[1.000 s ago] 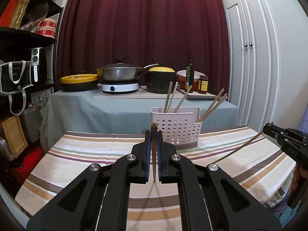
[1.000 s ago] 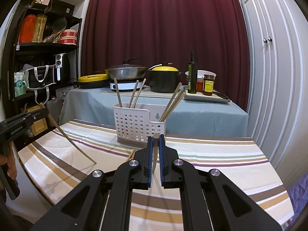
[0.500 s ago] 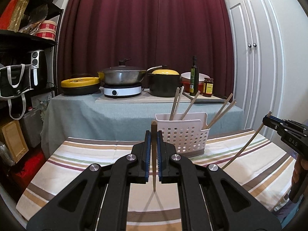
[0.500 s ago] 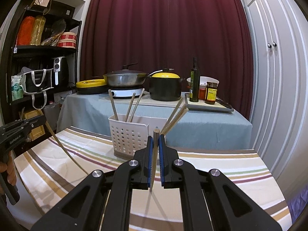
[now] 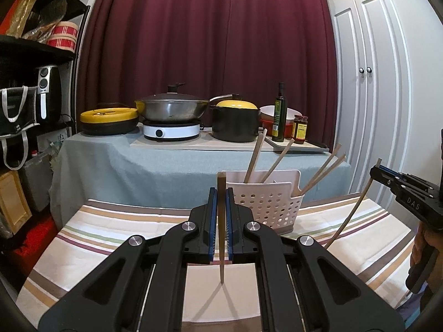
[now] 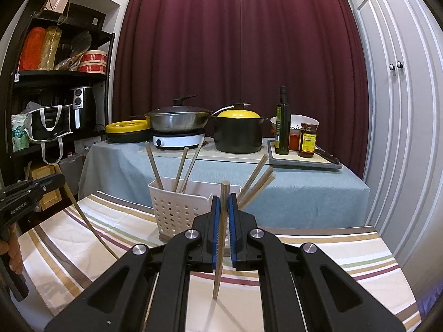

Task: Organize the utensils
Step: 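Carry the left tool's chopstick over the holder while the right tool carries its chopstick there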

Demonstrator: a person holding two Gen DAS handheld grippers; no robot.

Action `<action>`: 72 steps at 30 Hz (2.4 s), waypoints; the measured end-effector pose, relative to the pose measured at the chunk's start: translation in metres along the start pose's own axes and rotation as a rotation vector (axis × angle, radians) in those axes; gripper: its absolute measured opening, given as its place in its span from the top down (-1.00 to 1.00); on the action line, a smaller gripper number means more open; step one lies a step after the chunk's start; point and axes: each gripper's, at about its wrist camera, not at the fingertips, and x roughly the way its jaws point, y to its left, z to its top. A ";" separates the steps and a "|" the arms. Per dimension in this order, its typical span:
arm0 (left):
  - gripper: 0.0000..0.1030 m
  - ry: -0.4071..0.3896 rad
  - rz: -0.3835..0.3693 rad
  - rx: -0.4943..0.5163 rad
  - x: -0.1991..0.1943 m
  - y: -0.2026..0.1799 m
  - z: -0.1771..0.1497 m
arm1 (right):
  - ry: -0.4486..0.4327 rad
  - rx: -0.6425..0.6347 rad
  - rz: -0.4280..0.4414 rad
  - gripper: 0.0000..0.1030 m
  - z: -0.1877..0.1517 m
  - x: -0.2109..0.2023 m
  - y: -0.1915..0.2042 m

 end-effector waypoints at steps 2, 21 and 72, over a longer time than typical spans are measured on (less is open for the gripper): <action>0.88 0.004 -0.002 -0.002 0.004 0.001 0.002 | 0.002 0.002 0.002 0.87 0.001 0.002 -0.001; 0.88 -0.010 -0.044 -0.004 0.008 0.002 0.015 | -0.001 0.027 0.013 0.87 0.009 0.008 -0.005; 0.88 -0.131 -0.112 0.010 0.118 -0.003 0.094 | -0.141 -0.014 0.063 0.87 0.076 0.099 0.001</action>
